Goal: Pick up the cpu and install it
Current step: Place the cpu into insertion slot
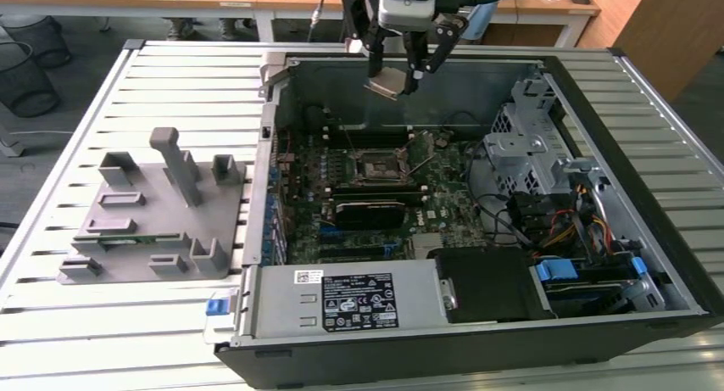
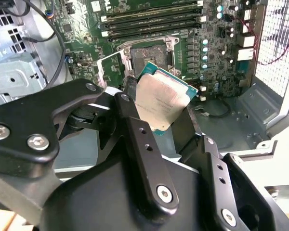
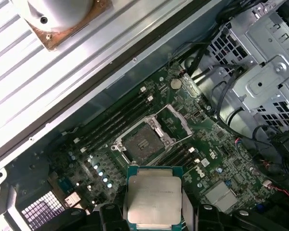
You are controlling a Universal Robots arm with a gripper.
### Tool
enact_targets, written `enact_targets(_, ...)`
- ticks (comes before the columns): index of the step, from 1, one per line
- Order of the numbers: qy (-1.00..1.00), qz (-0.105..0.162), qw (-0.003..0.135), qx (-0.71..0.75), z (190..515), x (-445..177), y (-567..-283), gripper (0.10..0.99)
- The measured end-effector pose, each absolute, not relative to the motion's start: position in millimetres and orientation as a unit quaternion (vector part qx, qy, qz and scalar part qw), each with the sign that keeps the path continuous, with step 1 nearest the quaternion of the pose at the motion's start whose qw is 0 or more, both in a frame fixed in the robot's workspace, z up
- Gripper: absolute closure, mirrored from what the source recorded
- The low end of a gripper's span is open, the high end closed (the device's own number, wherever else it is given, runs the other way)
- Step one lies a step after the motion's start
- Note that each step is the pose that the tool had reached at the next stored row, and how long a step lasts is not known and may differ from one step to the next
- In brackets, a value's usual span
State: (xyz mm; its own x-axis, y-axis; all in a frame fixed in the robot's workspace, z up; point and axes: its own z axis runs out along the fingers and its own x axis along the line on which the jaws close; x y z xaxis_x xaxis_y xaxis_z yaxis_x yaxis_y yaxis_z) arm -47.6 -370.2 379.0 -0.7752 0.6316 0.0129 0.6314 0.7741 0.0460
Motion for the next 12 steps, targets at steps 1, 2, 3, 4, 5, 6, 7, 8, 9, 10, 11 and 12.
enact_targets(1,0.939,0.024,0.002,0.342,378.9,-47.6,-370.2,0.549)
enact_targets(2,0.937,0.024,0.002,0.349,378.8,-47.6,-370.1,0.549)
enact_targets(3,0.934,0.024,0.002,0.357,378.7,-47.6,-370.1,0.549)
enact_targets(4,0.931,0.024,0.002,0.365,378.5,-47.6,-370.1,0.549)
enact_targets(5,0.928,0.023,0.003,0.373,378.4,-47.6,-370.1,0.549)
enact_targets(6,0.925,0.023,0.003,0.38,378.2,-47.6,-370.1,0.549)
enact_targets(7,0.922,0.023,0.003,0.388,378.0,-47.6,-370.1,0.549)
enact_targets(8,0.918,0.023,0.003,0.396,377.8,-47.6,-370.1,0.549)
enact_targets(9,0.914,0.023,0.003,0.405,377.6,-47.6,-370.1,0.549)
enact_targets(10,0.911,0.023,0.004,0.413,377.3,-47.6,-370.1,0.549)
enact_targets(11,0.907,0.023,0.004,0.42,377.1,-47.6,-370.1,0.549)
enact_targets(12,0.904,0.023,0.004,0.427,376.9,-47.6,-370.1,0.549)
